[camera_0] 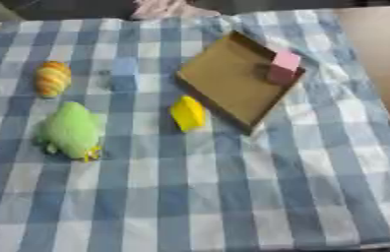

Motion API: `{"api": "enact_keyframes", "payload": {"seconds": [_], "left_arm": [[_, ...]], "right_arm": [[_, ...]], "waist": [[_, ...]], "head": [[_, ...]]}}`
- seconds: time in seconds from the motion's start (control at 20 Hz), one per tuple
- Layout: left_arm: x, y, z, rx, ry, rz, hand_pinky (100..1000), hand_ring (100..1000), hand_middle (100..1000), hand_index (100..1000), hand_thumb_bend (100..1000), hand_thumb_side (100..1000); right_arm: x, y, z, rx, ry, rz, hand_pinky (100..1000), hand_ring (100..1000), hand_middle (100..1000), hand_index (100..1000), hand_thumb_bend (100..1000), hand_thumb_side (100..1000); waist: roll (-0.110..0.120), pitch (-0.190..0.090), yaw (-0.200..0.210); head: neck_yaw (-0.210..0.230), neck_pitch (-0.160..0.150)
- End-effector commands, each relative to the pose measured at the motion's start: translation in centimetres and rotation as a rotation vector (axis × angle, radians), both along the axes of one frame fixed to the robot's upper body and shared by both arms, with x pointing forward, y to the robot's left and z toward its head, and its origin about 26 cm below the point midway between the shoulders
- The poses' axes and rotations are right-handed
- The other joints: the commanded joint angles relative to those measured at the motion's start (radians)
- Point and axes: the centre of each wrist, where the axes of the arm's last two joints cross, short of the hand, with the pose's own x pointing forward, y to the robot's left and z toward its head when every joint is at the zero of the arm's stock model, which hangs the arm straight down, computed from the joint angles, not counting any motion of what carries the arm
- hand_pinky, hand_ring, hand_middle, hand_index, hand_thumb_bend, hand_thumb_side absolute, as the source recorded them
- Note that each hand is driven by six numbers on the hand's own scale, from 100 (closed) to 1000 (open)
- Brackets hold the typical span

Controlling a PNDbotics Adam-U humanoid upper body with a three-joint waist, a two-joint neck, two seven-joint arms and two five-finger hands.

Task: Pick up objects on the table and place them in the box.

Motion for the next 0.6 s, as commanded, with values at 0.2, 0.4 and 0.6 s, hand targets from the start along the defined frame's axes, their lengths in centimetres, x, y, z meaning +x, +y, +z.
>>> {"api": "enact_keyframes", "payload": {"seconds": [0.2, 0.4, 0.6], "left_arm": [[-0.26, -0.16, 1.86, 0.281, 0.044, 0.009, 933, 936, 868, 983, 100, 550], [-0.25, -0.47, 1.72, 0.438, 0.083, -0.024, 949, 945, 879, 975, 100, 615], [0.37, -1.1, 1.04, 0.53, 0.125, -0.032, 969, 951, 872, 978, 100, 574]], "right_arm": [[-0.02, -0.04, 1.03, -0.035, -0.018, 0.015, 898, 822, 752, 905, 100, 531], [0.15, 0.18, 1.16, -0.037, -0.02, 0.037, 898, 819, 750, 905, 100, 530], [0.13, 0.19, 1.1, -0.035, -0.014, 0.04, 898, 818, 749, 905, 100, 531]], "waist": [[-0.004, -0.018, -0.001], [-0.007, -0.02, -0.014], [-0.008, -0.021, -0.012]], "head": [[0.007, -0.002], [0.023, -0.005], [0.023, -0.003]]}}
